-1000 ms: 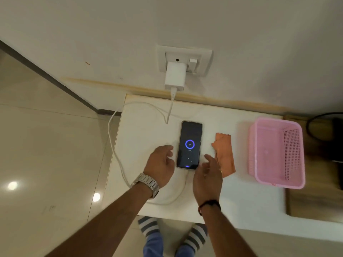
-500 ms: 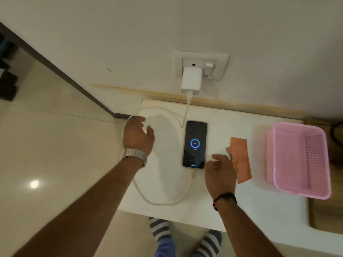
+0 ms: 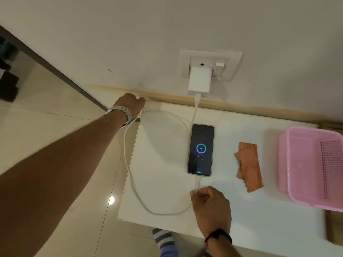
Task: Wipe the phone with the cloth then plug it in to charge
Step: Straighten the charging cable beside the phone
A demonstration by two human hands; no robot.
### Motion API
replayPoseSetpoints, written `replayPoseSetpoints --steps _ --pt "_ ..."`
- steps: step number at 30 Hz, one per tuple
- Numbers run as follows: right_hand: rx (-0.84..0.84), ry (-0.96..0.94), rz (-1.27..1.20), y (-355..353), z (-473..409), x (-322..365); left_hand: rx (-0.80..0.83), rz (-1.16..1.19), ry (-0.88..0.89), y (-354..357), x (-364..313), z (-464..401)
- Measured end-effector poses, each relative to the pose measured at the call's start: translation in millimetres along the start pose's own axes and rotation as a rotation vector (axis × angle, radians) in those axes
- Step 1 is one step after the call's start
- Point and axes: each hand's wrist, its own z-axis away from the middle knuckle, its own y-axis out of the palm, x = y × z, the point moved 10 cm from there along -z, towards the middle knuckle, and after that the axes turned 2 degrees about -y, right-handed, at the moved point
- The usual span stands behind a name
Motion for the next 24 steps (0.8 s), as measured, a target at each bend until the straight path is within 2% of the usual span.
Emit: replayPoseSetpoints --steps 2,4,6,9,14,17,19,24 --pt "0.005 -0.001 -0.004 -1.7 -1.5 1.4 0.13 -0.073 0.029 12.7 5.2 10.0" --pt "0.011 0.002 -0.007 -0.9 -2.3 2.7 0.11 -0.067 0.089 11.2 9.1 9.6" --pt "0.013 0.007 -0.013 -0.1 -1.3 3.3 0.035 0.131 0.051 3.3 17.5 2.5" --pt "-0.004 0.006 -0.023 -0.2 0.4 3.1 -0.055 0.505 -0.15 -2.8 33.5 -11.4" --pt "-0.044 -0.006 -0.044 -2.4 3.6 1.8 0.065 0.433 -0.307 37.3 45.6 -21.1" --pt "-0.056 0.023 -0.136 -3.4 3.1 -3.8 0.234 0.434 -0.429 69.7 66.1 -9.0" --pt "-0.056 0.044 -0.233 -1.9 2.9 -7.0 0.26 0.41 -0.396 74.9 70.7 -3.6" --pt "-0.092 0.021 -0.364 2.8 5.3 -5.9 0.194 0.453 -0.27 61.1 67.4 1.5"
